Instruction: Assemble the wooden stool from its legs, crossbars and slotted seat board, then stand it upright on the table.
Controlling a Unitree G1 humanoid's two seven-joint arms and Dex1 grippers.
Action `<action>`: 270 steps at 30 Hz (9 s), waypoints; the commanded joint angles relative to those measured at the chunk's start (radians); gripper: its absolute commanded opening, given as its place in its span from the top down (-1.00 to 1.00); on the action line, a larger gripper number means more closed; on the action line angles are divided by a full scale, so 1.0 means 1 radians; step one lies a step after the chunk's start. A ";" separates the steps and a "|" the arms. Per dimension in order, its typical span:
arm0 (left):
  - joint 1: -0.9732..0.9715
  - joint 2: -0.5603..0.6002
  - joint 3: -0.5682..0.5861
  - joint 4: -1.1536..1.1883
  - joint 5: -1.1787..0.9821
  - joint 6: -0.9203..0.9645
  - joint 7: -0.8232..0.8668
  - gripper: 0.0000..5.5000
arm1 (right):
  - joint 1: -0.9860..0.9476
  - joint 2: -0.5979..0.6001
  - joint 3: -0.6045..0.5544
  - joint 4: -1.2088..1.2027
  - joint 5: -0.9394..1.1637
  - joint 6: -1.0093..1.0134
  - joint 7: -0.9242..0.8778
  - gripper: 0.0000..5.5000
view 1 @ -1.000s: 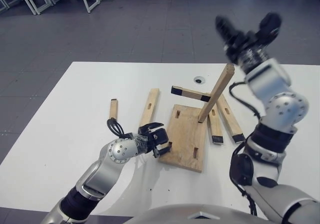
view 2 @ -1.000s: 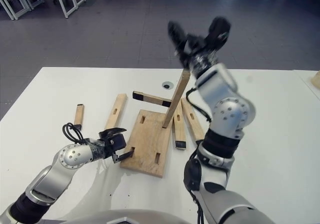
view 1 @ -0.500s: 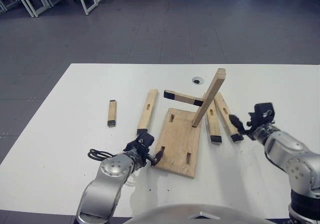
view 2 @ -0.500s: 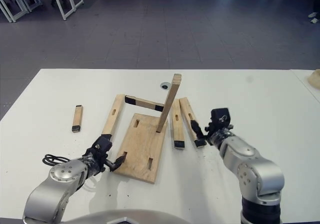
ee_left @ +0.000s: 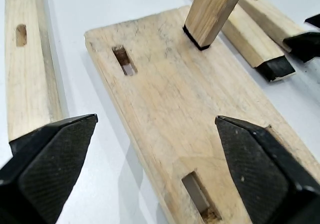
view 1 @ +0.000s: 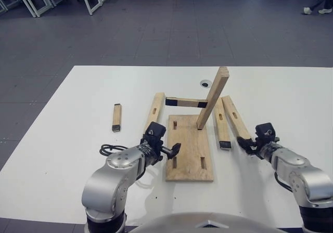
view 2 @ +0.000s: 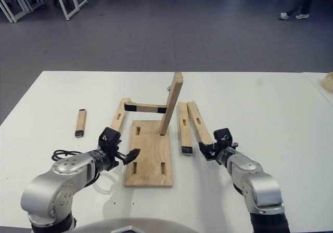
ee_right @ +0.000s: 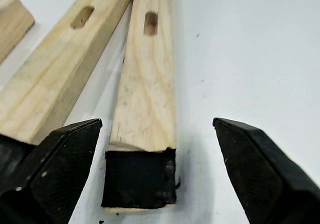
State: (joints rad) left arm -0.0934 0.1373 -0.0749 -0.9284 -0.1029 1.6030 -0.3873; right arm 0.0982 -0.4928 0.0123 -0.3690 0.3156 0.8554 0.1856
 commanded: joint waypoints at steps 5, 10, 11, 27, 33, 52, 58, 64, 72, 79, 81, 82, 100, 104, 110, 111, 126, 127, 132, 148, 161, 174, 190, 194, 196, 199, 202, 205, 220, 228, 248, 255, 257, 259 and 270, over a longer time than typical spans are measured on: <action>-0.091 -0.016 0.116 0.031 -0.102 0.010 -0.014 -0.60 | 0.001 0.026 0.027 0.189 -0.068 -0.079 0.029 -0.27; -0.110 0.011 0.216 0.089 -0.156 0.010 -0.036 -0.60 | -0.021 0.031 0.009 0.258 -0.071 -0.103 0.066 0.01; -0.108 0.019 0.243 0.106 -0.166 0.010 -0.041 -0.60 | -0.023 0.026 0.008 0.264 -0.078 -0.109 0.070 0.06; -0.195 0.134 0.690 0.446 -0.728 -0.037 -0.506 -0.60 | -0.419 0.168 -0.521 -0.048 1.050 -0.100 0.085 0.25; -0.223 0.066 0.655 0.468 -0.831 -0.013 -0.481 -0.60 | -0.328 0.041 -0.458 -0.113 1.529 0.020 0.200 0.25; -0.297 0.048 0.571 0.587 -1.173 -0.070 -0.227 -0.60 | -0.291 -0.039 0.056 -0.074 0.963 0.117 0.589 0.25; -0.283 0.091 0.522 0.648 -1.305 -0.109 -0.156 -0.23 | -0.300 -0.049 0.075 -0.058 0.900 0.112 0.638 0.26; -0.270 0.150 0.470 0.680 -1.417 -0.186 -0.096 0.11 | -0.318 -0.053 0.075 -0.034 0.842 0.117 0.622 0.26; -0.233 0.197 0.409 0.699 -1.486 -0.301 -0.035 0.20 | -0.327 -0.064 0.045 -0.025 0.868 0.150 0.629 -0.07; -0.198 0.271 0.419 0.710 -1.510 -0.377 -0.044 0.25 | -0.245 -0.229 -0.091 -0.056 0.783 0.121 0.653 -0.38; -0.191 0.304 0.431 0.706 -1.522 -0.399 -0.047 0.25 | -0.189 -0.238 -0.102 -0.093 0.700 0.110 0.555 -0.38; -0.187 0.320 0.437 0.703 -1.529 -0.407 -0.047 0.25 | -0.168 -0.219 -0.099 -0.110 0.641 0.105 0.465 -0.38; -0.138 0.401 0.404 0.615 -1.311 -0.616 -0.096 0.25 | -0.005 -0.117 0.186 -0.507 0.362 0.423 -0.098 -0.38; -0.149 0.397 0.387 0.624 -1.281 -0.630 -0.105 0.25 | -0.013 -0.151 0.225 -0.461 0.312 0.398 -0.052 -0.38; -0.144 0.390 0.366 0.623 -1.262 -0.639 -0.108 0.25 | -0.039 -0.118 0.278 -0.393 0.258 0.366 -0.031 -0.38; -0.143 0.389 0.364 0.621 -1.261 -0.639 -0.109 0.25 | -0.043 -0.115 0.285 -0.385 0.251 0.362 -0.027 -0.38; -0.040 0.519 0.235 0.570 -0.943 -0.755 -0.412 0.25 | -0.033 -0.506 0.227 -0.161 0.108 0.069 0.397 -0.38; -0.038 0.496 0.205 0.575 -0.915 -0.771 -0.409 0.25 | -0.037 -0.500 0.233 -0.160 0.102 0.064 0.402 -0.38; -0.030 0.372 0.131 0.613 -0.803 -0.873 -0.369 0.25 | -0.050 -0.476 0.249 -0.163 0.081 0.059 0.416 -0.38; -0.001 0.340 0.011 0.656 -0.540 -1.049 -0.391 0.25 | -0.080 -0.446 0.252 -0.163 0.038 0.059 0.446 -0.38; -0.077 0.314 0.258 0.791 -0.723 -0.971 -0.332 0.25 | -0.060 -0.419 0.247 -0.169 0.015 0.062 0.441 -0.38; -0.046 0.424 0.446 0.537 -1.021 -0.805 -0.288 0.25 | -0.017 -0.394 0.238 -0.185 0.014 0.062 0.411 -0.38; 0.140 0.558 0.345 0.219 -0.788 -0.836 -0.193 0.25 | 0.006 -0.366 0.214 -0.208 0.024 0.086 0.386 -0.38; 0.140 0.552 0.328 0.210 -0.792 -0.843 -0.178 0.25 | -0.006 -0.359 0.220 -0.204 0.024 0.091 0.382 -0.38; 0.153 0.532 0.315 0.179 -0.801 -0.850 -0.159 0.25 | -0.011 -0.360 0.222 -0.201 0.023 0.091 0.385 -0.38; 0.182 0.511 0.309 0.138 -0.820 -0.863 -0.152 0.25 | -0.010 -0.359 0.224 -0.202 0.020 0.091 0.385 -0.38; 0.222 0.482 0.287 0.122 -0.806 -0.895 -0.150 0.25 | -0.012 -0.351 0.225 -0.204 0.018 0.094 0.382 -0.38; 0.268 0.441 0.221 0.144 -0.722 -0.964 -0.161 0.25 | -0.022 -0.345 0.226 -0.201 0.014 0.096 0.384 -0.38; 0.292 0.317 0.068 0.279 -0.492 -1.189 -0.183 0.25 | -0.043 -0.350 0.233 -0.189 -0.010 0.088 0.414 -0.38; 0.312 0.308 0.031 0.338 -0.450 -1.233 -0.215 0.25 | -0.047 -0.340 0.237 -0.186 -0.017 0.083 0.417 -0.38; 0.370 0.293 0.026 0.589 -0.363 -1.448 -0.252 0.25 | -0.047 -0.341 0.246 -0.191 -0.033 0.074 0.422 -0.38; 0.368 0.309 -0.013 0.571 -0.337 -1.422 -0.262 0.25 | -0.042 -0.341 0.247 -0.196 -0.041 0.072 0.425 -0.38; 0.356 0.332 -0.031 0.543 -0.338 -1.379 -0.264 0.25 | -0.044 -0.340 0.249 -0.195 -0.042 0.073 0.426 -0.38; 0.324 0.361 -0.050 0.511 -0.323 -1.327 -0.259 0.25 | -0.047 -0.338 0.250 -0.195 -0.041 0.076 0.426 -0.38; 0.213 0.405 -0.051 0.521 -0.328 -1.220 -0.254 0.25 | -0.053 -0.314 0.262 -0.210 -0.044 0.092 0.408 -0.38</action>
State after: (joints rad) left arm 0.1140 0.5046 -0.1106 -0.4711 -0.4870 0.3171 -0.6455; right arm 0.0393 -0.8158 0.2480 -0.5783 0.2758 0.9291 0.5878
